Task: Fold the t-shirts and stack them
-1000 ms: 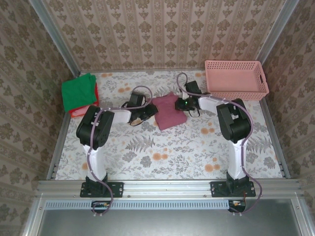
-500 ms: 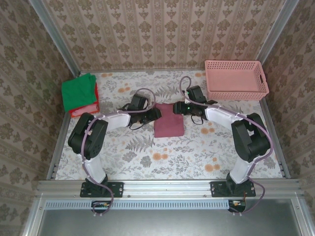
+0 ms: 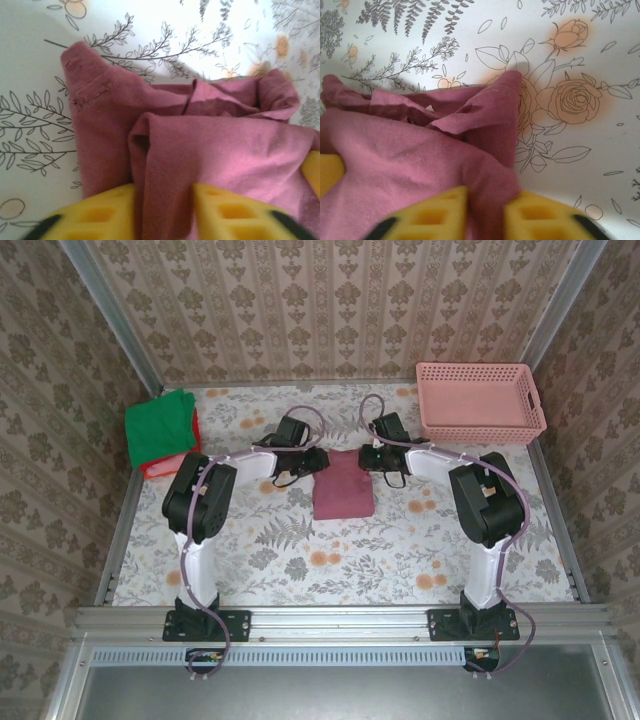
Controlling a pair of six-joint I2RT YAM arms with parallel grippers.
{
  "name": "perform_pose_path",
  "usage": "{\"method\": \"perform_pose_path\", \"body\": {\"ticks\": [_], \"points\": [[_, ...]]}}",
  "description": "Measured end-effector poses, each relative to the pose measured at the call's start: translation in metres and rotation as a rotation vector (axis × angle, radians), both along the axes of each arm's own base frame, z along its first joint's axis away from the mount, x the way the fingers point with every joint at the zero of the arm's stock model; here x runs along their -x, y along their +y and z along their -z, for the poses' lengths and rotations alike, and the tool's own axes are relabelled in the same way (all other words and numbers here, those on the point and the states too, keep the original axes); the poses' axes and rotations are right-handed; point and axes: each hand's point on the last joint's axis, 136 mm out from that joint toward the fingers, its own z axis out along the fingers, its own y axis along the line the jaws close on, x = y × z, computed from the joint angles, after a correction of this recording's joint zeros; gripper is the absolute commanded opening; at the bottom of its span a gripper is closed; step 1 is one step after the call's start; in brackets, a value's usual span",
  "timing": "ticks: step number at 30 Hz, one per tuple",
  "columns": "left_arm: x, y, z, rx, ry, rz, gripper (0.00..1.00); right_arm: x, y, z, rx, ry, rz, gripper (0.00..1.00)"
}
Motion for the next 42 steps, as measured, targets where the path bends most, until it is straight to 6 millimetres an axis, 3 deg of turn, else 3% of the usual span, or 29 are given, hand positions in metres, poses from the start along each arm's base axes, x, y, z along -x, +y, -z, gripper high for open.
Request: {"method": "perform_pose_path", "body": {"ticks": [1,7,14,18,28,35,42], "points": [[0.0,0.0,0.001,-0.004,0.002,0.002,0.0,0.0,0.001,0.0,-0.004,0.0,-0.002,0.0],[0.0,0.001,-0.005,-0.01,-0.01,0.007,0.0,0.002,0.002,-0.007,-0.024,-0.016,-0.006,0.0],[0.007,0.01,-0.051,0.005,-0.103,-0.001,0.0,0.011,0.009,-0.047,-0.059,-0.101,-0.038,0.0],[0.006,0.014,-0.066,0.003,-0.142,-0.019,0.0,0.009,0.012,-0.063,-0.068,-0.144,-0.051,0.0],[-0.007,0.026,-0.045,-0.04,-0.133,-0.063,0.0,-0.018,0.022,-0.062,-0.032,-0.177,-0.091,0.0],[-0.019,0.035,-0.046,-0.053,-0.172,-0.11,0.0,-0.032,0.031,-0.057,-0.031,-0.211,-0.123,0.01],[-0.018,0.048,-0.033,-0.085,-0.168,-0.142,0.0,-0.047,0.041,-0.042,-0.046,-0.208,-0.145,0.01]]}}
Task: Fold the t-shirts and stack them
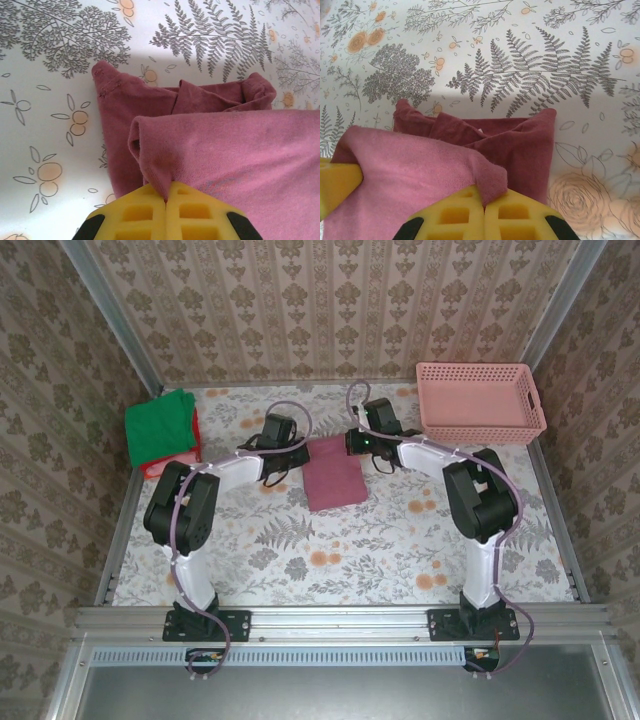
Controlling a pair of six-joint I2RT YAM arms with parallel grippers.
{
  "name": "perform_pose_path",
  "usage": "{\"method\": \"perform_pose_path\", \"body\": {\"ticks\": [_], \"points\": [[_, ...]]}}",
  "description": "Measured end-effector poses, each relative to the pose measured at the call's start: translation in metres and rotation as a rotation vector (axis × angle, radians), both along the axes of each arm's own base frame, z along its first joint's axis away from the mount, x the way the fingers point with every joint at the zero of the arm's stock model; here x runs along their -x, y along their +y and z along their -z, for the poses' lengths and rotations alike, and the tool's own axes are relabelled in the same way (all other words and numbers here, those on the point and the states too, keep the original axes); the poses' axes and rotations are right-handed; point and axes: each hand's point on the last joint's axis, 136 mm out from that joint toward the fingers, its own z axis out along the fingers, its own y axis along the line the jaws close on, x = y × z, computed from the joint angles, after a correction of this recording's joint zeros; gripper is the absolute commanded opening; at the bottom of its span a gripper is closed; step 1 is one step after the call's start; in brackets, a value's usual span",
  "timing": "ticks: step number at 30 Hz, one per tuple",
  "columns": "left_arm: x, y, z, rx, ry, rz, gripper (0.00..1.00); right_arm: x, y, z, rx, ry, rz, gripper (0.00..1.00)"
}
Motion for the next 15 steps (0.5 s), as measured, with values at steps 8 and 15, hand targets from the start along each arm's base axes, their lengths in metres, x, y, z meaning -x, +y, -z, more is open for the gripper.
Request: {"method": "perform_pose_path", "body": {"ticks": [8,15], "points": [[-0.009,0.007,0.013,-0.019,0.007,-0.033,0.0,-0.017,0.008,0.022,0.001,0.013,-0.003,0.09],[-0.009,0.011,0.031,-0.034,0.041,-0.065,0.32,-0.02,0.005,0.025,0.008,-0.002,0.01,0.66]]}}
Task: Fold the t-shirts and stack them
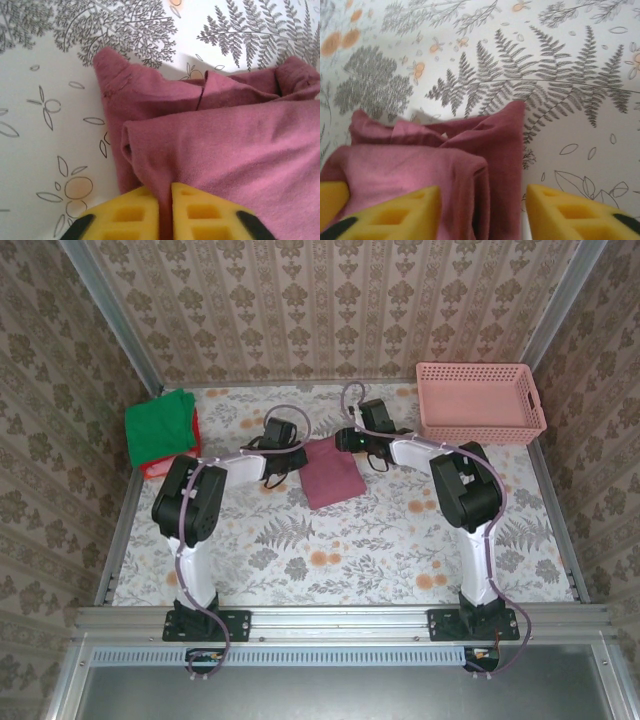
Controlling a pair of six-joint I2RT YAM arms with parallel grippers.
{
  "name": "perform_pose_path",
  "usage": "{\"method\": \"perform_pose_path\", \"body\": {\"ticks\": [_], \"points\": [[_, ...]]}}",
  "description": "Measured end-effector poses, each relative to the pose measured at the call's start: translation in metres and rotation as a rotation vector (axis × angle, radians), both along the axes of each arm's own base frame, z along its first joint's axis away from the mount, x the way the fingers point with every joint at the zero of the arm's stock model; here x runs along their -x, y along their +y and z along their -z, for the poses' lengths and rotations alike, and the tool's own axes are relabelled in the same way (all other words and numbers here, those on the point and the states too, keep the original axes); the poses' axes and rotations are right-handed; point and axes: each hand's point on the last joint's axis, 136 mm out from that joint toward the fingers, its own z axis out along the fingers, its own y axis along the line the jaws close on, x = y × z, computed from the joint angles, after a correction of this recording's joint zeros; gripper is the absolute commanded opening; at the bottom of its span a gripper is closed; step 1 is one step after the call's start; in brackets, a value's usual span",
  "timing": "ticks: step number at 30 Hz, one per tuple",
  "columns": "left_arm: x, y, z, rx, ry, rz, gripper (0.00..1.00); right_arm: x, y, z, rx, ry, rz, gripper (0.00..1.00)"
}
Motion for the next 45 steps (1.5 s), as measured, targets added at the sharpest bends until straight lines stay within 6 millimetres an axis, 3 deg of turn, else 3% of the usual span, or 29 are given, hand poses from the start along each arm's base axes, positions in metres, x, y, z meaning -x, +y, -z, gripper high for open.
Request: {"method": "perform_pose_path", "body": {"ticks": [5,11,15,19,22,26,31,35,45], "points": [[0.011,0.012,0.005,-0.019,0.012,-0.033,0.57,0.016,-0.012,0.004,0.015,0.021,0.024,0.79],[0.02,0.017,-0.01,0.002,-0.007,-0.054,0.86,0.038,-0.021,0.001,-0.011,0.056,0.055,0.79],[0.027,0.011,-0.009,0.035,0.004,-0.057,0.95,0.047,-0.02,0.007,-0.046,0.098,0.067,0.77],[0.037,0.003,-0.004,0.041,0.009,-0.051,0.97,0.057,-0.017,0.015,-0.083,0.148,0.064,0.72],[0.039,0.0,-0.003,0.044,0.0,-0.053,0.96,0.06,-0.013,0.016,-0.108,0.169,0.059,0.59],[0.042,-0.012,-0.003,0.09,0.017,-0.041,0.79,0.064,-0.006,0.024,-0.137,0.207,0.05,0.41],[0.047,-0.022,0.001,0.122,0.042,-0.035,0.65,0.07,0.001,0.035,-0.159,0.249,0.047,0.3],[0.051,-0.029,0.003,0.143,0.061,-0.024,0.6,0.07,0.005,0.033,-0.175,0.25,0.043,0.27],[0.052,-0.039,0.003,0.189,0.08,-0.023,0.59,0.07,0.014,0.03,-0.217,0.252,0.046,0.25]]}}
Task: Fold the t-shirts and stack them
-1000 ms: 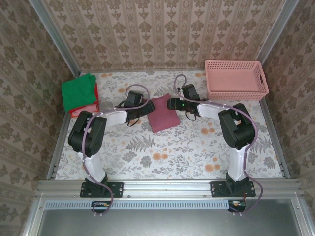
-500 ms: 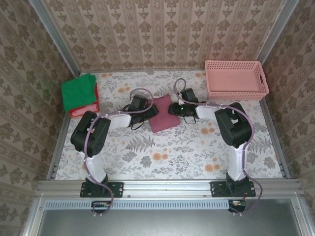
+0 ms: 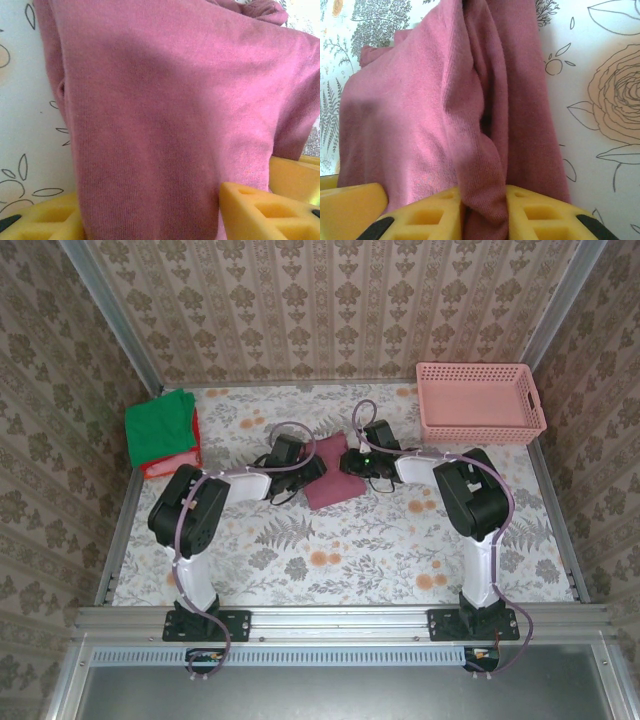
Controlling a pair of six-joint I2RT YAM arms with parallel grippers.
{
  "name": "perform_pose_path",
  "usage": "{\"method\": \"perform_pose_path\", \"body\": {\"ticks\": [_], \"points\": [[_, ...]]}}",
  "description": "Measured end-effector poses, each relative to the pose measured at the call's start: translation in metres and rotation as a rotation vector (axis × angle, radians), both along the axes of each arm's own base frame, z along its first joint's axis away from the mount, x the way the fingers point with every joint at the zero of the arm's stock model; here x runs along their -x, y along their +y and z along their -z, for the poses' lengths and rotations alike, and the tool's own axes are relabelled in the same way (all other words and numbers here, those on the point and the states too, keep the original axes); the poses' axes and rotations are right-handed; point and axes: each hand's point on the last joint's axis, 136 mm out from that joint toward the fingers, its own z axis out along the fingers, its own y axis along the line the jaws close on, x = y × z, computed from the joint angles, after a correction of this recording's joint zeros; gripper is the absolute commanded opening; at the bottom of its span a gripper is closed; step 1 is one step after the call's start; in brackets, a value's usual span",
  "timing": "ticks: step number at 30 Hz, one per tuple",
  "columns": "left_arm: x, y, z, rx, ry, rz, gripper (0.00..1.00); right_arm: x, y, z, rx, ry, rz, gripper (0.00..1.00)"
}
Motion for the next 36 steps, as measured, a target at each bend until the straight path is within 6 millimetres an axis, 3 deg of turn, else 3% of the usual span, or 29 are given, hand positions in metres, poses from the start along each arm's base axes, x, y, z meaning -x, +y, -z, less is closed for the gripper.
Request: {"method": "perform_pose_path", "body": {"ticks": [12,20,21,26,29,36], "points": [[-0.003,-0.005,0.003,0.024,0.016,-0.001,0.39,0.004,0.013,-0.003,-0.073,0.013,-0.019,0.22],[-0.001,-0.012,0.005,0.045,0.019,0.024,0.0,0.006,0.018,-0.001,-0.087,0.016,-0.029,0.24],[-0.001,-0.012,0.005,0.039,0.012,0.032,0.0,0.006,0.018,-0.001,-0.087,0.016,-0.029,0.26],[-0.002,-0.007,0.006,-0.004,-0.016,0.079,0.0,0.008,0.018,-0.005,-0.078,-0.002,-0.034,0.68],[-0.001,0.0,0.005,-0.047,-0.034,0.131,0.0,0.016,0.014,-0.015,-0.047,-0.044,-0.043,0.84],[0.002,0.045,-0.009,-0.204,-0.088,0.295,0.0,0.036,0.004,-0.043,0.033,-0.207,-0.12,1.0]]}}
